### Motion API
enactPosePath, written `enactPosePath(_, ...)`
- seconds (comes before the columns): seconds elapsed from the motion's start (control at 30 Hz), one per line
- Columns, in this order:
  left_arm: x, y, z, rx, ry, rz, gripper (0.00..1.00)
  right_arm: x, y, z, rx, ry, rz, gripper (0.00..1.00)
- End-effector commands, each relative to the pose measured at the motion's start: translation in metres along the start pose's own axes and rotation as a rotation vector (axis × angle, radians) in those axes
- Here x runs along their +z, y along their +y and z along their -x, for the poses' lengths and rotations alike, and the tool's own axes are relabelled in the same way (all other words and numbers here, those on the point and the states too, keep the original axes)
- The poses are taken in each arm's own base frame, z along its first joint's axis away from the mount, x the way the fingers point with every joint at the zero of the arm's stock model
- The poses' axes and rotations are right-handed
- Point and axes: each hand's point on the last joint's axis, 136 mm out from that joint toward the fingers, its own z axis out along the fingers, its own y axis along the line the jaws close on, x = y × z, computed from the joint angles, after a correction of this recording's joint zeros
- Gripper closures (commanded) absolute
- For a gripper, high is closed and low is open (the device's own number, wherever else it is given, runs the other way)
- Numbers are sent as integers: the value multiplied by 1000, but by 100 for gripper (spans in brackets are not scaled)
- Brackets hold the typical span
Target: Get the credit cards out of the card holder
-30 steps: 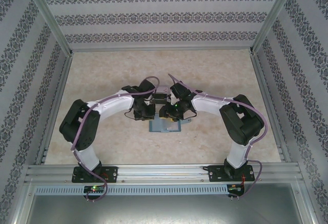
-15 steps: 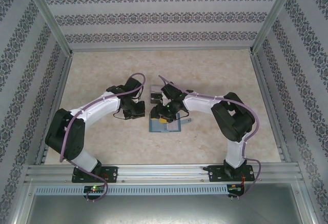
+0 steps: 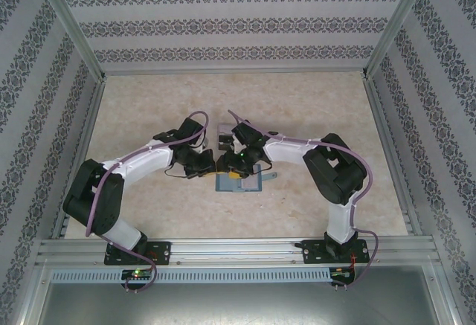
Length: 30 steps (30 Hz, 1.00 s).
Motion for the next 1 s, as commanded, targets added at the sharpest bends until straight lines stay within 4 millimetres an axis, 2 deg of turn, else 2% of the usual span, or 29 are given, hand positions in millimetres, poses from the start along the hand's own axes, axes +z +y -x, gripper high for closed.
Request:
enactPosePath(0.0,13,-23,5,-44,10,-147,99,-16,12,6,16,-58,54,51)
enactPosePath(0.13,32,-31,0,-65,49,-193,100,-12,8,7,63,-62,86,63)
enactPosePath(0.27,49,-24,-6,-96,74,-176,100,-7,6,8,99,-63,110,73)
enactPosePath(0.4,63,-7,-11,-125,90,-133,100,-12,7,9,105,-86,112,73)
enactPosePath(0.47,68,0,-13,-127,101,-106,100,-18,7,11,102,-102,105,70)
enactPosePath(0.67,73,21,-17,-118,112,-11,100,-32,7,9,88,-118,92,67)
enactPosePath(0.87,72,25,-16,-104,113,28,100,-42,-10,4,79,-116,7,67)
enactPosePath(0.97,67,24,-13,-92,100,45,100,-45,-21,-3,61,-102,-57,72)
